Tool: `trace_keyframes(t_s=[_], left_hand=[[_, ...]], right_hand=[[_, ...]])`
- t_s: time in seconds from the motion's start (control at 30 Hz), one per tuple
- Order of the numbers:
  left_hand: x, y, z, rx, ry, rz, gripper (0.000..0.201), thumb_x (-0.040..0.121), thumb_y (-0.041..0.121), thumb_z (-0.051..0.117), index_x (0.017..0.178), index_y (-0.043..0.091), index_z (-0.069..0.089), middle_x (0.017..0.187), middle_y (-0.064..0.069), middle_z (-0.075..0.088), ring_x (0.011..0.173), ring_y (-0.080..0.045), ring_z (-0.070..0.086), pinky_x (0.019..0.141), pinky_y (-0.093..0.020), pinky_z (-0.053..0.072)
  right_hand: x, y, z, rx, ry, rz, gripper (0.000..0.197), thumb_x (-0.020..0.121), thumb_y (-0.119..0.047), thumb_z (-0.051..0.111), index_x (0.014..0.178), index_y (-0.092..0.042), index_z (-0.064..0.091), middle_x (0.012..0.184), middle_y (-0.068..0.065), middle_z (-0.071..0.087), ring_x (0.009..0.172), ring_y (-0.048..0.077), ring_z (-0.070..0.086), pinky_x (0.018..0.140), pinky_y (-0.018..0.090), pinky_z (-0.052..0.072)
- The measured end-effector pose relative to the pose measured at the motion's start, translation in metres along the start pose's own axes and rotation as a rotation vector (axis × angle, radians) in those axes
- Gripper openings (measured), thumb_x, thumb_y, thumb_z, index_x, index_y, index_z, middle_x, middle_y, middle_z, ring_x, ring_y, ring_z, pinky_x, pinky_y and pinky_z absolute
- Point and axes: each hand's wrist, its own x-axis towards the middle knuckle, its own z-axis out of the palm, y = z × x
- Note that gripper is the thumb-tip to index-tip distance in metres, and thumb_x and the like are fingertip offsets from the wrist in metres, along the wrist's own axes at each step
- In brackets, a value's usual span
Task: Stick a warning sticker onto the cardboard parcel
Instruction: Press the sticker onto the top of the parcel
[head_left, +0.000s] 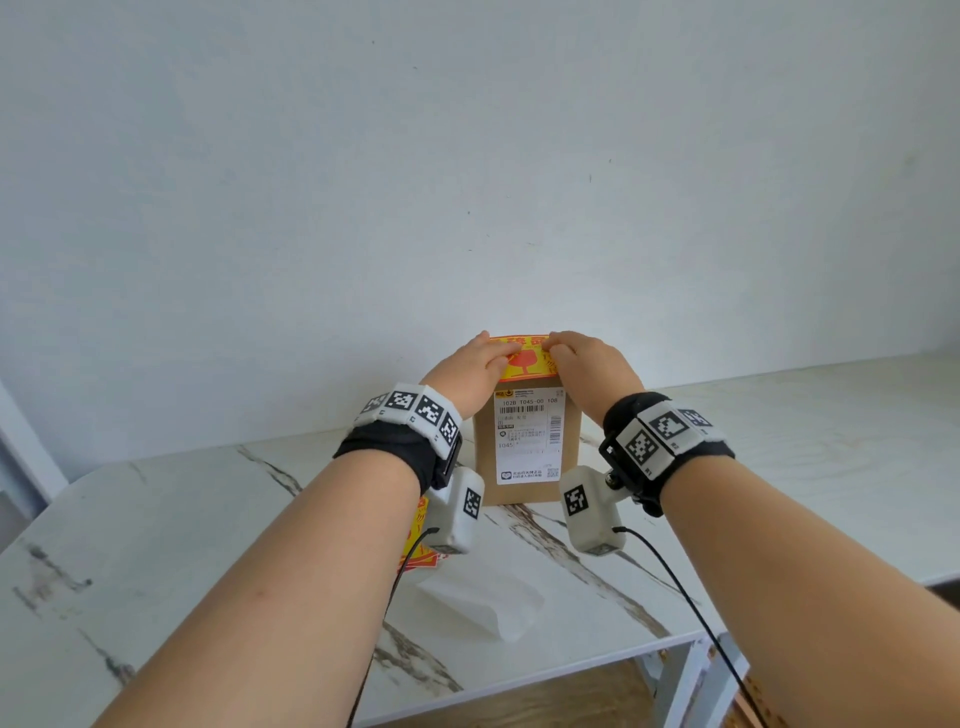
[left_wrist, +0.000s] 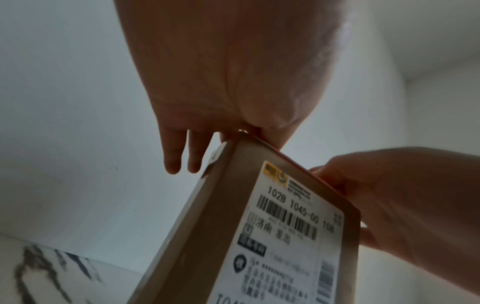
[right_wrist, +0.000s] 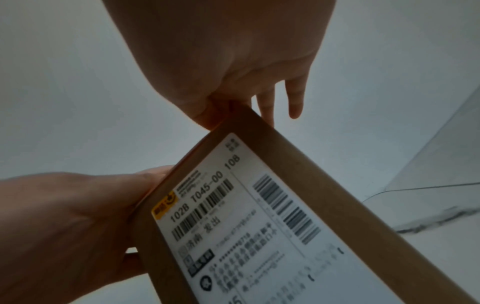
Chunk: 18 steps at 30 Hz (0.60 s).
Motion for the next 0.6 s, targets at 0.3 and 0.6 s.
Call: trace_keyframes(t_s=[0.3,0.6], left_hand=[[-0.008,0.005,-0.003,-0.044,0.109,-0.049,0.046,0.105,0.033,0.023,0.141,0.017,0.047,0.158,-0.010,0.029,0.145,-0.022,0.030,0.114,-0.033,0.026],[-0.015,-0.003,-0.016,-0.534,0.017,-0.378,0.041,0.093,0.041,0.051,0.108,0.004,0.059,0.106,-0.015,0.070,0.085,-0.036,0.073,0.088,-0.046,0.058]], right_hand=[[-0.011,0.003,0.002,0.060,0.059,0.038,0.047,0.099,-0.037,0.041,0.142,-0.019,0.044,0.152,0.006,0.039,0.132,0.023,0.046,0.100,0.032,0.039],[-0.013,-0.002,0.002,0.067,0.073,0.197,0.041,0.094,-0.046,0.043,0.114,-0.011,0.050,0.105,0.008,0.066,0.087,0.026,0.065,0.081,0.044,0.057]])
